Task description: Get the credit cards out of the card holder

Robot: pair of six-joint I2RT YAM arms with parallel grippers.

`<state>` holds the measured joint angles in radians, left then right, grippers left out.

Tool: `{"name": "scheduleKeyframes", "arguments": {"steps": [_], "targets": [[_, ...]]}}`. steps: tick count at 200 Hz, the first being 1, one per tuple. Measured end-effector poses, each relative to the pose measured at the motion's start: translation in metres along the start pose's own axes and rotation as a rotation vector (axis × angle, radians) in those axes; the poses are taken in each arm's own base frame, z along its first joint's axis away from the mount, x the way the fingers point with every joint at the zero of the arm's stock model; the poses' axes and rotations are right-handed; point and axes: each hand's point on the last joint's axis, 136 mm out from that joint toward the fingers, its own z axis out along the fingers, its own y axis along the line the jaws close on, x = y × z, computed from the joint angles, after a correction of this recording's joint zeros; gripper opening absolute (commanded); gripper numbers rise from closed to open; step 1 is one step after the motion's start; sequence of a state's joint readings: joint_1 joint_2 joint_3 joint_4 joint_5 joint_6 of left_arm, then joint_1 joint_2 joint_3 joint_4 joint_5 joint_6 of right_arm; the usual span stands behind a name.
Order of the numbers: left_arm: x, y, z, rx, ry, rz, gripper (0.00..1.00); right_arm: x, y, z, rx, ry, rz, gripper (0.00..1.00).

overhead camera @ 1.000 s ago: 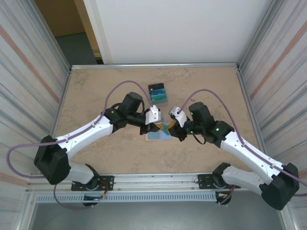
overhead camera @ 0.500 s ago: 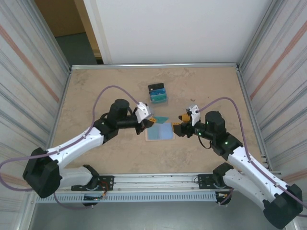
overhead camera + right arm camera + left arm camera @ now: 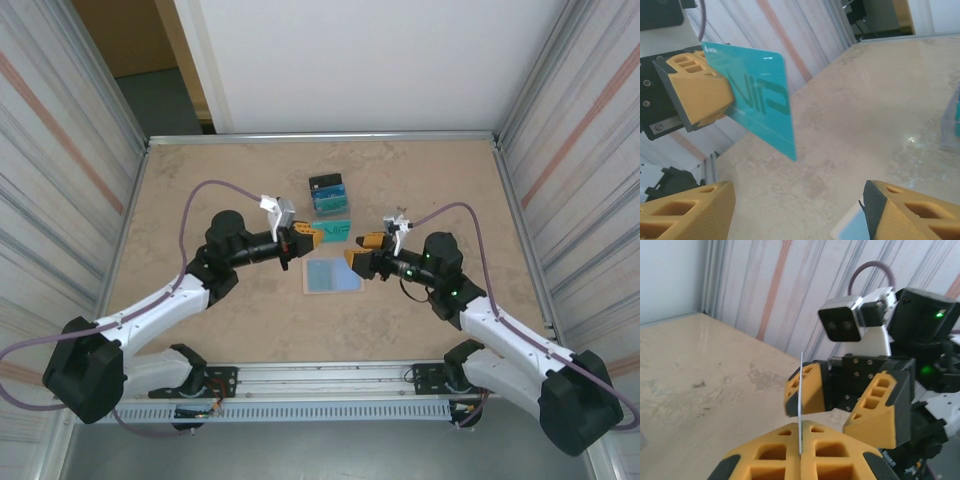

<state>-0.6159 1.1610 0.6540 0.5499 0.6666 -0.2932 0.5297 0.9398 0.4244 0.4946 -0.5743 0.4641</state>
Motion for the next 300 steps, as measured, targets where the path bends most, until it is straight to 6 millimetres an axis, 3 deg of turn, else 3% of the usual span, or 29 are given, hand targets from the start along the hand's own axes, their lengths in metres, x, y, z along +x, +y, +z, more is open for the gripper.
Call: {"name": "scheduleKeyframes", "arguments": {"steps": [40, 91, 148, 168, 200, 216, 235, 267, 300], "targets": [[-0.003, -0.009, 0.000, 0.050, -0.007, -0.029, 0.00, -0.013, 0.015, 0.001, -0.072, -0.035, -0.019, 0.58], [-0.001, -0.011, 0.003, 0.083, -0.004, -0.053, 0.00, -0.034, 0.033, 0.000, -0.140, -0.077, -0.062, 0.35], [-0.005, -0.016, 0.003, 0.108, -0.016, -0.045, 0.00, -0.035, 0.038, 0.001, -0.170, -0.066, -0.058, 0.00], [-0.004, -0.016, 0.003, 0.109, -0.016, -0.046, 0.00, -0.034, 0.038, 0.000, -0.175, -0.064, -0.058, 0.00], [-0.001, -0.014, 0.004, 0.104, -0.005, -0.039, 0.36, -0.033, 0.040, 0.000, -0.177, -0.051, -0.067, 0.00], [0.004, -0.012, 0.004, 0.096, 0.028, -0.041, 0.48, -0.033, 0.043, -0.001, -0.176, -0.036, -0.080, 0.00], [0.002, -0.011, 0.005, 0.077, 0.081, 0.008, 0.51, -0.033, 0.045, -0.004, -0.165, -0.019, -0.099, 0.00], [-0.026, -0.020, 0.003, 0.072, 0.123, 0.155, 0.59, -0.030, 0.048, -0.011, -0.145, 0.016, -0.127, 0.00], [-0.040, -0.025, 0.004, 0.077, 0.206, 0.242, 0.59, -0.023, 0.049, -0.017, -0.130, 0.049, -0.141, 0.00]]}}
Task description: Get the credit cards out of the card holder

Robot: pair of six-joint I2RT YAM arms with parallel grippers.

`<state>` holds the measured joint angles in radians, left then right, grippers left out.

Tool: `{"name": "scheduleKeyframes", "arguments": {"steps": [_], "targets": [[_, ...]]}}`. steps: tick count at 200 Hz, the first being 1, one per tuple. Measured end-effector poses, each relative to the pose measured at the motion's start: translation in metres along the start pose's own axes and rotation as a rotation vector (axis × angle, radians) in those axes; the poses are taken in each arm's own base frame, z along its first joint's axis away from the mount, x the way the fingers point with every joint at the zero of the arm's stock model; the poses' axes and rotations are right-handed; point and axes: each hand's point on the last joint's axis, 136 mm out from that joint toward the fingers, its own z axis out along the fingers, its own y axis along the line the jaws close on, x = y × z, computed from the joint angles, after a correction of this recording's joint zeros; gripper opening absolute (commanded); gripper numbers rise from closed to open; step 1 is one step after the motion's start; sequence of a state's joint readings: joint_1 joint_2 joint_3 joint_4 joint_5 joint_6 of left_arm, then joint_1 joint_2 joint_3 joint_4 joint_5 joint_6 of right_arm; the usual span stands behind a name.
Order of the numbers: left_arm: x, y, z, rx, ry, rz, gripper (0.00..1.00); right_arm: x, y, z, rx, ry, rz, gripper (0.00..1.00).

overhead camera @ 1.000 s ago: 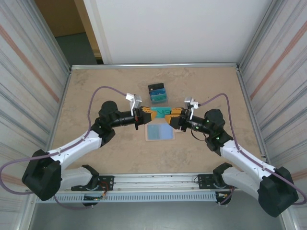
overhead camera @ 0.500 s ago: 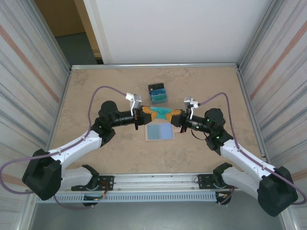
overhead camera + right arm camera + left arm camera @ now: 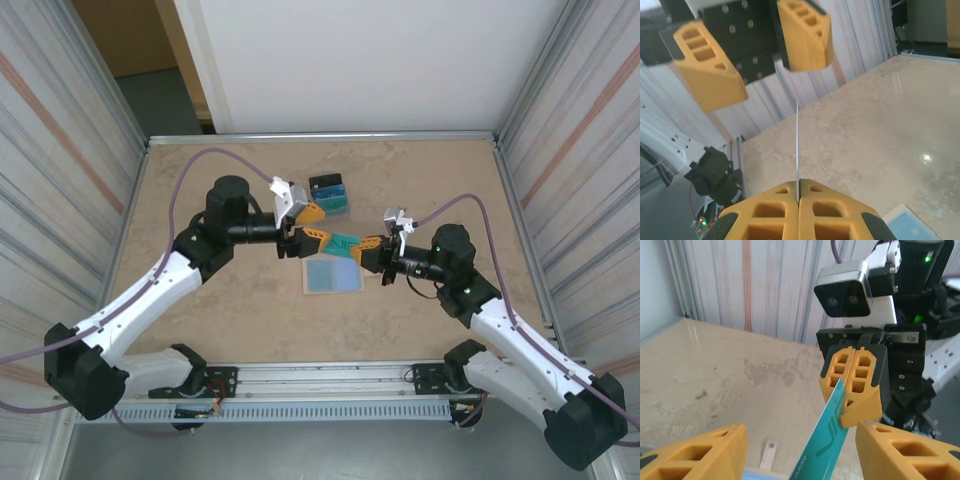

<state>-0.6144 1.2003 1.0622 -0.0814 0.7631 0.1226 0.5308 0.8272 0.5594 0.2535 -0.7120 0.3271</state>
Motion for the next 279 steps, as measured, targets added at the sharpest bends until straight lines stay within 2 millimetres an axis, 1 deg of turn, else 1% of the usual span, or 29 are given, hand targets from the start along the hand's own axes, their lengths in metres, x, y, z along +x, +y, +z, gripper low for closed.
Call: {"name": "scheduleKeyframes", "arguments": {"steps": [13, 23, 44, 72, 90, 97, 109, 120, 124, 132, 139, 148, 153, 160, 171, 180, 184, 198, 206, 223, 231, 252, 259, 279], "targets": [[-0.001, 0.002, 0.003, 0.011, 0.041, 0.018, 0.60, 0.003, 0.000, -0.001, 0.004, 0.012, 0.004, 0.00], [0.001, 0.003, 0.006, 0.024, 0.076, 0.022, 0.60, 0.005, -0.001, -0.001, 0.007, 0.021, 0.004, 0.00], [0.013, 0.001, 0.012, 0.061, 0.141, 0.016, 0.59, 0.009, -0.002, -0.002, 0.012, 0.037, 0.008, 0.00], [0.029, -0.007, 0.019, 0.118, 0.217, 0.001, 0.58, 0.012, -0.002, -0.002, 0.015, 0.047, 0.017, 0.00], [0.035, -0.010, 0.024, 0.148, 0.256, 0.000, 0.53, 0.010, -0.002, -0.001, 0.012, 0.047, 0.016, 0.00], [0.037, -0.011, 0.026, 0.156, 0.268, 0.002, 0.49, 0.010, -0.001, 0.000, 0.010, 0.048, 0.015, 0.00], [0.040, -0.010, 0.029, 0.167, 0.286, -0.001, 0.36, 0.009, -0.001, 0.001, 0.008, 0.048, 0.015, 0.00], [0.044, -0.009, 0.032, 0.173, 0.302, -0.007, 0.21, 0.008, -0.001, 0.001, 0.008, 0.048, 0.015, 0.00], [0.045, -0.009, 0.032, 0.177, 0.306, 0.001, 0.14, 0.008, -0.001, 0.001, 0.009, 0.048, 0.015, 0.00], [0.046, -0.011, 0.033, 0.195, 0.310, -0.004, 0.05, 0.009, -0.003, 0.001, 0.017, 0.050, 0.018, 0.00], [0.047, -0.013, 0.033, 0.205, 0.315, -0.006, 0.00, 0.010, -0.006, 0.001, 0.030, 0.051, 0.020, 0.00], [0.048, -0.014, 0.033, 0.210, 0.321, -0.004, 0.00, 0.011, -0.008, 0.001, 0.040, 0.054, 0.022, 0.00], [0.047, -0.014, 0.032, 0.212, 0.321, 0.002, 0.00, 0.011, -0.008, 0.001, 0.041, 0.054, 0.020, 0.08], [0.047, -0.014, 0.032, 0.214, 0.322, 0.009, 0.00, 0.011, -0.008, 0.001, 0.045, 0.053, 0.016, 0.24], [0.047, -0.013, 0.032, 0.208, 0.325, 0.023, 0.00, 0.011, -0.012, 0.001, 0.064, 0.053, 0.007, 0.37], [0.049, -0.009, 0.033, 0.190, 0.333, 0.037, 0.00, 0.012, -0.015, 0.000, 0.088, 0.055, 0.012, 0.52], [0.049, -0.007, 0.033, 0.181, 0.335, 0.044, 0.00, 0.012, -0.017, -0.001, 0.101, 0.054, 0.004, 0.56], [0.052, 0.006, 0.035, 0.136, 0.344, 0.072, 0.00, 0.012, -0.024, -0.004, 0.155, 0.052, -0.002, 0.63], [0.053, 0.015, 0.036, 0.106, 0.346, 0.091, 0.00, 0.011, -0.029, -0.006, 0.192, 0.046, -0.004, 0.69], [0.056, 0.041, 0.041, 0.027, 0.347, 0.141, 0.00, 0.011, -0.042, -0.013, 0.283, 0.038, -0.001, 0.83], [0.058, 0.053, 0.044, -0.008, 0.347, 0.165, 0.00, 0.011, -0.050, -0.016, 0.332, 0.036, 0.001, 0.88], [0.067, 0.086, 0.052, -0.087, 0.358, 0.217, 0.00, 0.011, -0.067, -0.025, 0.449, 0.035, 0.020, 0.95], [0.073, 0.095, 0.055, -0.104, 0.367, 0.226, 0.00, 0.012, -0.073, -0.027, 0.485, 0.037, 0.026, 1.00], [0.091, 0.126, 0.066, -0.133, 0.398, 0.227, 0.00, 0.014, -0.086, -0.035, 0.574, 0.042, 0.052, 0.99]]}}
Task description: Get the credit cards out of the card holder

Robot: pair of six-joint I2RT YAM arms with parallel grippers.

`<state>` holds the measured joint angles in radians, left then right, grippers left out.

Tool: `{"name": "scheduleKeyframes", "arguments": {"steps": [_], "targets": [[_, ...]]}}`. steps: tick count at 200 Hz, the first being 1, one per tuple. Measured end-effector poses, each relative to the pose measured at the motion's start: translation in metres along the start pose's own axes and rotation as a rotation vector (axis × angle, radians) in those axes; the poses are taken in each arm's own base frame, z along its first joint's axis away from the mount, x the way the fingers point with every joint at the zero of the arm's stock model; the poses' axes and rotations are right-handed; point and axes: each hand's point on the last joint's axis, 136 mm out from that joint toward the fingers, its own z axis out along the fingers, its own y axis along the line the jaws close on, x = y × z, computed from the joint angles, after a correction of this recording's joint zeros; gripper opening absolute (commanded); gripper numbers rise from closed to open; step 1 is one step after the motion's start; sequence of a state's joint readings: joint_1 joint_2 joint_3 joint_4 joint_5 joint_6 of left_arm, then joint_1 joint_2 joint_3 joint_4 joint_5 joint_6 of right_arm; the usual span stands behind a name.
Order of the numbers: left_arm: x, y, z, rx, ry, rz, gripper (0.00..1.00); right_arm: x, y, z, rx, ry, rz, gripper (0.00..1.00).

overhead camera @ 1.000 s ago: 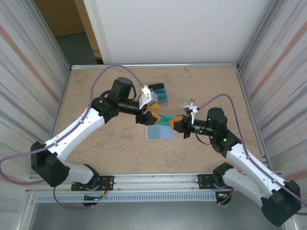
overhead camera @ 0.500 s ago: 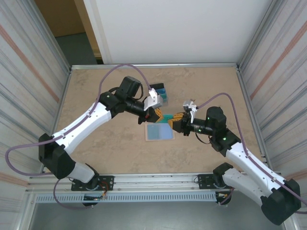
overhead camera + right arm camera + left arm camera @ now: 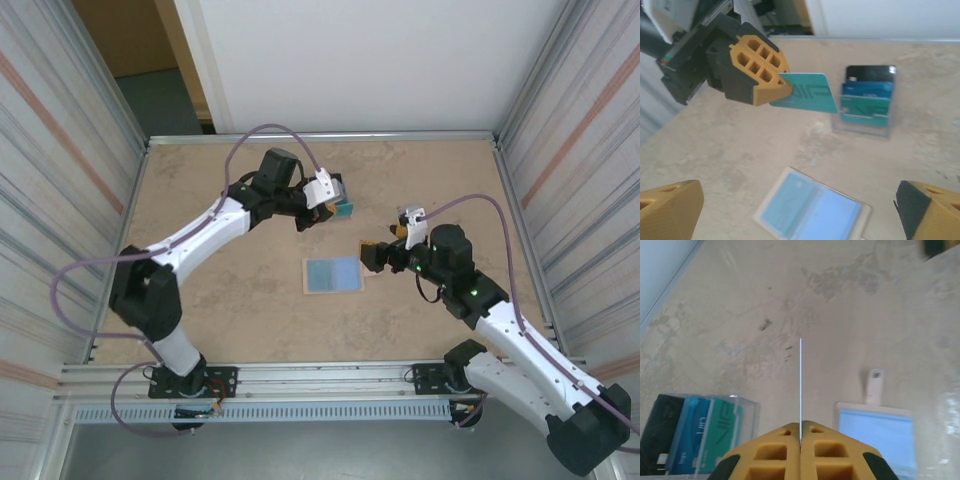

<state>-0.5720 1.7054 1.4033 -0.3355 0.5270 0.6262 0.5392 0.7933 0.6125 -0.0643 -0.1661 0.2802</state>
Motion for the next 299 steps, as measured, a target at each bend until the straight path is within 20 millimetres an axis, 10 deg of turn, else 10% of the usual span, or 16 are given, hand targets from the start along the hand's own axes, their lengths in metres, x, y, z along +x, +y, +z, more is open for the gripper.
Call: {"name": "scheduleKeyframes", "arguments": {"steps": [86, 260, 299], "targets": [[0.047, 0.073, 0.062, -0.042, 0.072, -0.009, 0.00, 0.006, -0.042, -0.002, 0.243, 0.029, 0.069, 0.99], [0.092, 0.095, 0.096, -0.038, 0.146, -0.055, 0.00, 0.008, -0.048, -0.002, 0.281, 0.031, 0.091, 0.99], [0.089, 0.097, 0.096, -0.042, 0.141, -0.054, 0.20, 0.008, -0.048, -0.002, 0.281, 0.032, 0.091, 0.99]]}}
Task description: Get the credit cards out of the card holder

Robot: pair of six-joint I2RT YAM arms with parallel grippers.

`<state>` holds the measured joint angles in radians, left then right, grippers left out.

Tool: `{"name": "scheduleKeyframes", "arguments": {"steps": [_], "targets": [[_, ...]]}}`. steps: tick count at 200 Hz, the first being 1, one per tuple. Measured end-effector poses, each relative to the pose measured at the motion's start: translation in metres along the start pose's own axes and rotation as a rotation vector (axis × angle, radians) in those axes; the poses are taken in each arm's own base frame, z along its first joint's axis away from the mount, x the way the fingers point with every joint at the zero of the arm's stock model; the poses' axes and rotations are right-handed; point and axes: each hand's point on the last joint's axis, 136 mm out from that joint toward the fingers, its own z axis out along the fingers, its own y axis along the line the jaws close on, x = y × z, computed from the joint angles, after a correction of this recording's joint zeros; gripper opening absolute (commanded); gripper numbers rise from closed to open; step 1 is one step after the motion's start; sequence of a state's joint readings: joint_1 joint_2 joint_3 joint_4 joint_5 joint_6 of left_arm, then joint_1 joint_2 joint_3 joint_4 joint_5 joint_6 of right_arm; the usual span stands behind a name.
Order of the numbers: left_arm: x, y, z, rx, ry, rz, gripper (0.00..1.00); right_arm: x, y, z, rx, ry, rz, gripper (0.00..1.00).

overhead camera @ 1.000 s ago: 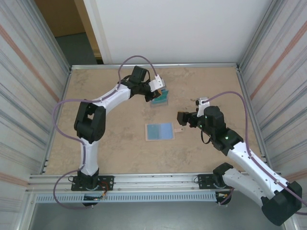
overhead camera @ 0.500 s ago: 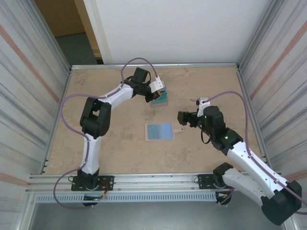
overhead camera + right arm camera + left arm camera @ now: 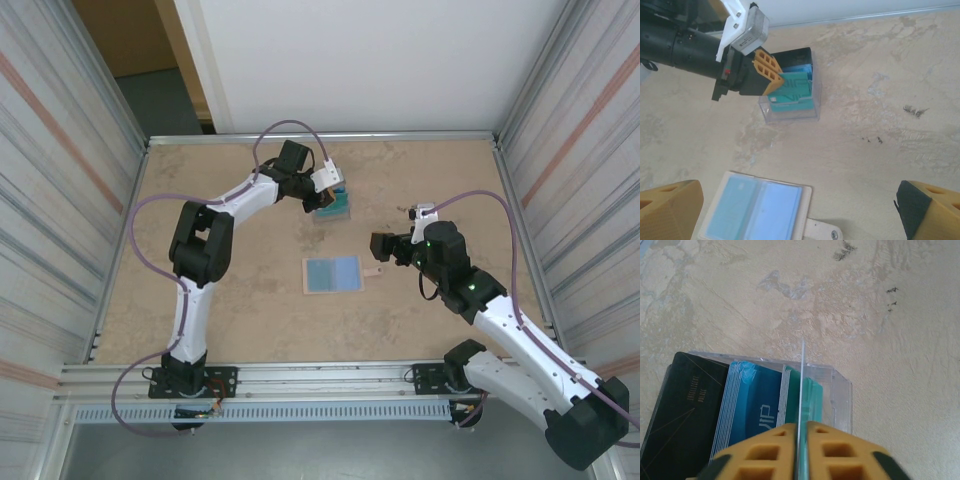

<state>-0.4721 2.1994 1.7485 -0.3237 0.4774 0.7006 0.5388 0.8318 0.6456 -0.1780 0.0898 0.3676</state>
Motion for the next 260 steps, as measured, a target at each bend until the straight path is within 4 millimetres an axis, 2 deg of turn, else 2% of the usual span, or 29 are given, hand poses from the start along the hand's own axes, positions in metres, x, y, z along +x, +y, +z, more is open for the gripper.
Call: {"name": "scheduleKeyframes", "arguments": {"steps": [83, 112, 135, 166, 181, 205, 229, 260], "targets": [[-0.001, 0.000, -0.001, -0.001, -0.001, -0.010, 0.21, 0.002, 0.000, 0.000, -0.001, 0.010, 0.017, 0.99], [-0.007, -0.004, -0.016, -0.015, -0.016, -0.025, 0.24, 0.006, 0.003, 0.006, 0.000, 0.040, 0.014, 0.97], [-0.020, -0.008, -0.041, -0.057, -0.047, -0.039, 0.44, 0.008, 0.013, 0.010, -0.014, 0.070, 0.002, 0.91], [-0.037, -0.012, -0.087, -0.166, -0.107, -0.060, 0.67, 0.018, 0.034, 0.021, -0.023, 0.129, -0.036, 0.82], [-0.038, -0.014, -0.107, -0.233, -0.132, -0.082, 0.84, 0.025, 0.046, 0.030, -0.023, 0.167, -0.063, 0.78], [-0.023, -0.020, -0.130, -0.329, -0.138, -0.150, 0.98, 0.042, 0.063, 0.044, -0.023, 0.238, -0.112, 0.71], [0.000, -0.027, -0.148, -0.419, -0.132, -0.236, 0.99, 0.060, 0.082, 0.058, -0.026, 0.311, -0.157, 0.63], [0.040, -0.032, -0.174, -0.551, -0.127, -0.377, 0.99, 0.085, 0.103, 0.078, -0.017, 0.401, -0.203, 0.54]]}}
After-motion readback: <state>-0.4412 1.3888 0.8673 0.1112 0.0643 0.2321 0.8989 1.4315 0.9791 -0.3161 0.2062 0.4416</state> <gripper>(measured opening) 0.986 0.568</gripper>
